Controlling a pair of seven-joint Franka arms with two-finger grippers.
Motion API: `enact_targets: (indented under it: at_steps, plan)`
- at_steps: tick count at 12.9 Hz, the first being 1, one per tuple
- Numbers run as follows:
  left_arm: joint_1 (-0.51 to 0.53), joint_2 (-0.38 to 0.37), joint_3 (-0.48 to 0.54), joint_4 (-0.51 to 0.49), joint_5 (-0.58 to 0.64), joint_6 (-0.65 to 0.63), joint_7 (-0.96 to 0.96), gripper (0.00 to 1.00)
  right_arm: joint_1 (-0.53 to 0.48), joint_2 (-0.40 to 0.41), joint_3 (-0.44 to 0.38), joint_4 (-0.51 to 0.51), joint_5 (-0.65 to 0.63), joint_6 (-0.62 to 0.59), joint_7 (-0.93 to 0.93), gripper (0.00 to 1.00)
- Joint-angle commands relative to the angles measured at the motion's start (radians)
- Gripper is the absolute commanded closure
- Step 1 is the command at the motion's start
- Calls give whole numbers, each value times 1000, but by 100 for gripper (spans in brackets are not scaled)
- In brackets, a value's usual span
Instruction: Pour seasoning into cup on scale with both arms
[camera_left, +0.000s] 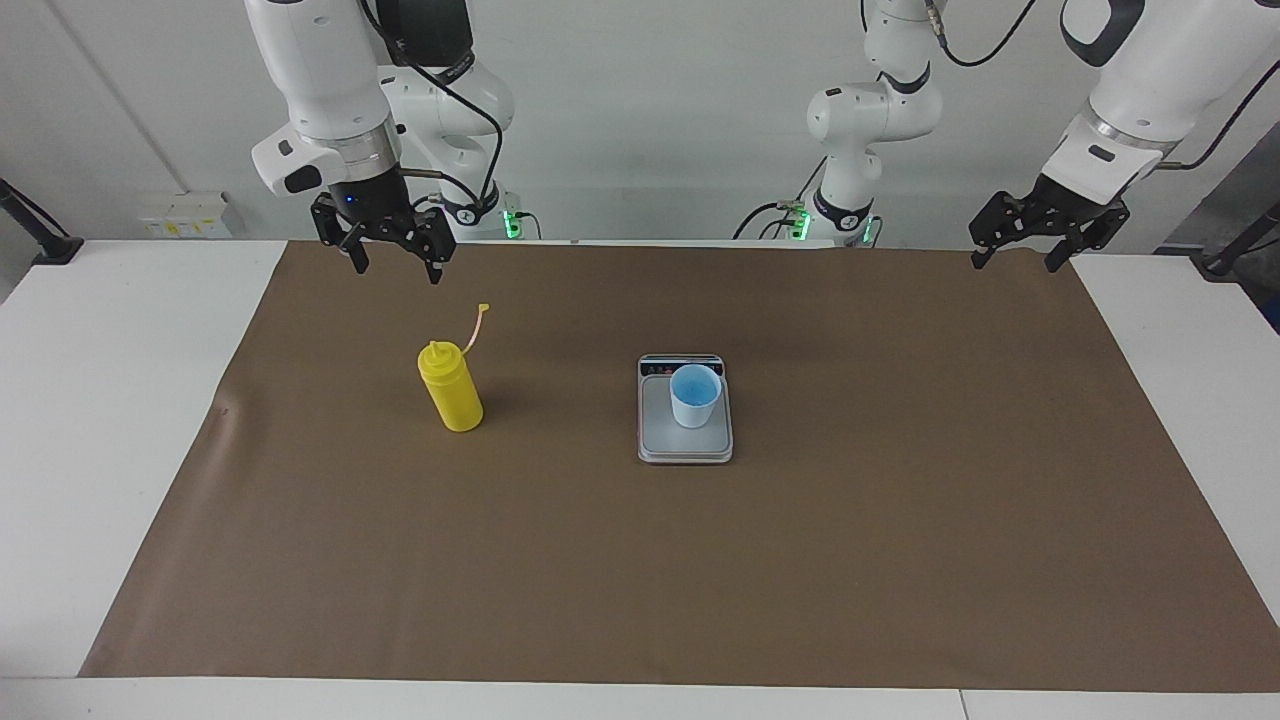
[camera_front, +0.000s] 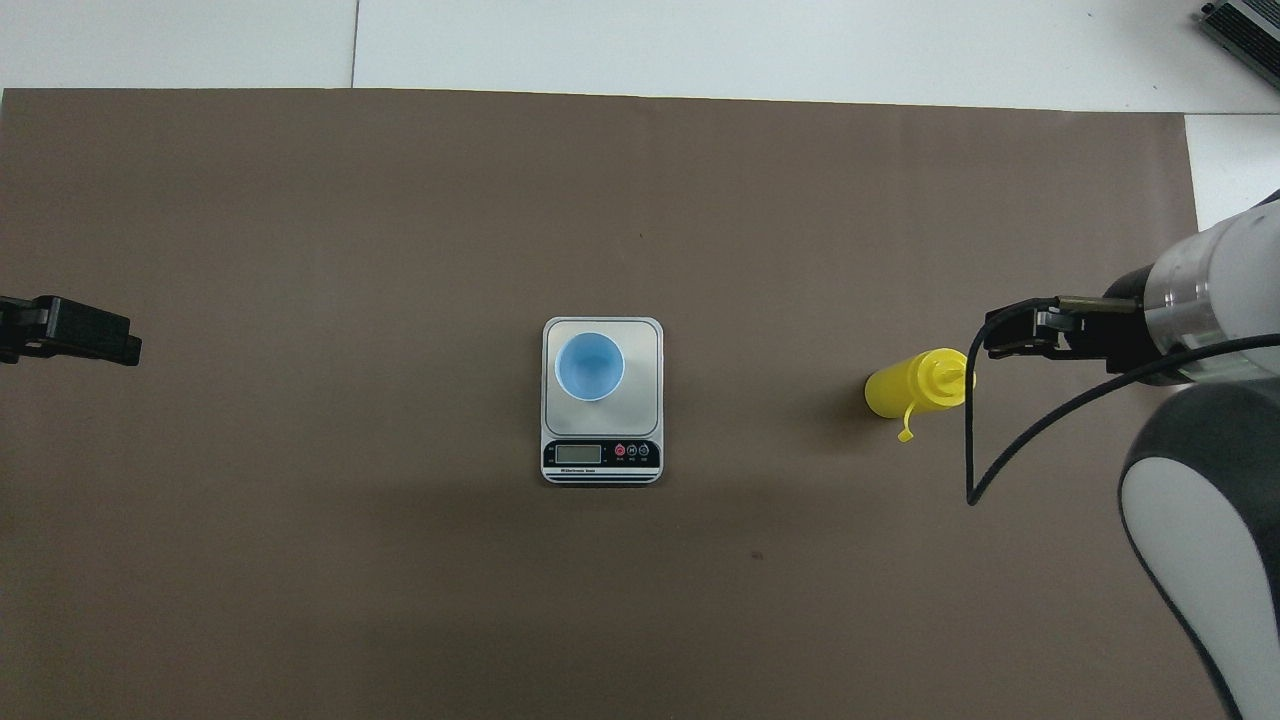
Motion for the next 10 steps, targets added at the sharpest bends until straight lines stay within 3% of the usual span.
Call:
enact_targets:
  at_steps: [1, 10]
  plan:
    - [6, -5, 0, -12, -12, 11, -11, 0, -10, 6, 10, 15, -10, -31, -89, 0]
    - [6, -5, 3, -12, -12, 11, -11, 0, -72, -3, -3, 15, 35, -33, -259, 0]
